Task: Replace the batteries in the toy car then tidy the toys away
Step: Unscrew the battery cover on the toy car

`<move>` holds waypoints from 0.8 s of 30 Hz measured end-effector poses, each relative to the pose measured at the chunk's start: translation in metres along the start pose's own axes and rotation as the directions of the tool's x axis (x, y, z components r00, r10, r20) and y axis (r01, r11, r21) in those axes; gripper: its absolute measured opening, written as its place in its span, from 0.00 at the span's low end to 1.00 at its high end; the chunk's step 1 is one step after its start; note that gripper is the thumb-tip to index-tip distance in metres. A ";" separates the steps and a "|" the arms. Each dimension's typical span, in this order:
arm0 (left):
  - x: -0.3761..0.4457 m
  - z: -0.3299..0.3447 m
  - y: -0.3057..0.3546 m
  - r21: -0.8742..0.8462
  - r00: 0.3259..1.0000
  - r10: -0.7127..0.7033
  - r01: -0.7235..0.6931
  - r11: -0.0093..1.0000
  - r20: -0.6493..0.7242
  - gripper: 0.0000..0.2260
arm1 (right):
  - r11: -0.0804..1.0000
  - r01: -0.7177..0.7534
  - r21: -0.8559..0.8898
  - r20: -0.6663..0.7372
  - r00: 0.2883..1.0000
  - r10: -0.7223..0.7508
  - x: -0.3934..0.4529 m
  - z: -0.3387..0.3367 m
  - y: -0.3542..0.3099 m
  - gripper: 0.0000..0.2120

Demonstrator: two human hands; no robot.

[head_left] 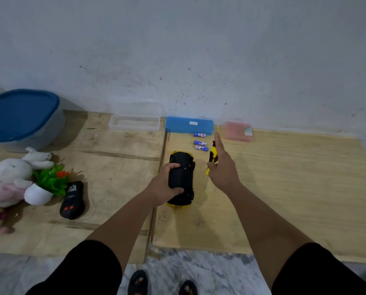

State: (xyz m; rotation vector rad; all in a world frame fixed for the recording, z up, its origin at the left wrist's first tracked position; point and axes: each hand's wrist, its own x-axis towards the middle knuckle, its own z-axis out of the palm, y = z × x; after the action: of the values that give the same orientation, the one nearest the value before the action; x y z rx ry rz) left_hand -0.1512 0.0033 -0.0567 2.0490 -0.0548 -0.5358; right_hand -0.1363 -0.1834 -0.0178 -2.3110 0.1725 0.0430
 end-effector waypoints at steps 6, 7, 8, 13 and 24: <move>0.000 -0.007 0.019 0.002 1.000 0.009 -0.009 1.000 -0.013 0.36 | 0.924 0.030 0.381 -0.173 0.984 0.039 0.015 -0.018 -0.034 0.45; 0.000 -0.008 0.021 0.012 1.000 0.016 -0.016 1.000 -0.012 0.36 | 0.908 0.030 0.418 -0.186 0.981 0.053 0.015 -0.018 -0.037 0.44; 0.000 -0.009 0.022 0.013 1.000 0.017 -0.017 1.000 -0.010 0.37 | 0.892 0.029 0.451 -0.196 0.978 0.067 0.014 -0.017 -0.039 0.44; -0.005 -0.011 0.022 -0.011 1.000 0.020 -0.020 1.000 0.000 0.36 | 0.890 0.028 0.454 -0.251 0.963 0.097 0.009 -0.007 -0.046 0.42; -0.008 -0.014 0.020 -0.041 1.000 0.023 -0.023 0.999 -0.002 0.36 | 0.922 0.018 0.387 -0.251 0.964 0.087 0.005 0.002 -0.050 0.42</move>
State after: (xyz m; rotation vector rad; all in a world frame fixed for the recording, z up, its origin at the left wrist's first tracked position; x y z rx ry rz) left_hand -0.1497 0.0071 -0.0313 2.0064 -0.0656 -0.5174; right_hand -0.1247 -0.1485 0.0168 -1.9089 0.3277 -0.2621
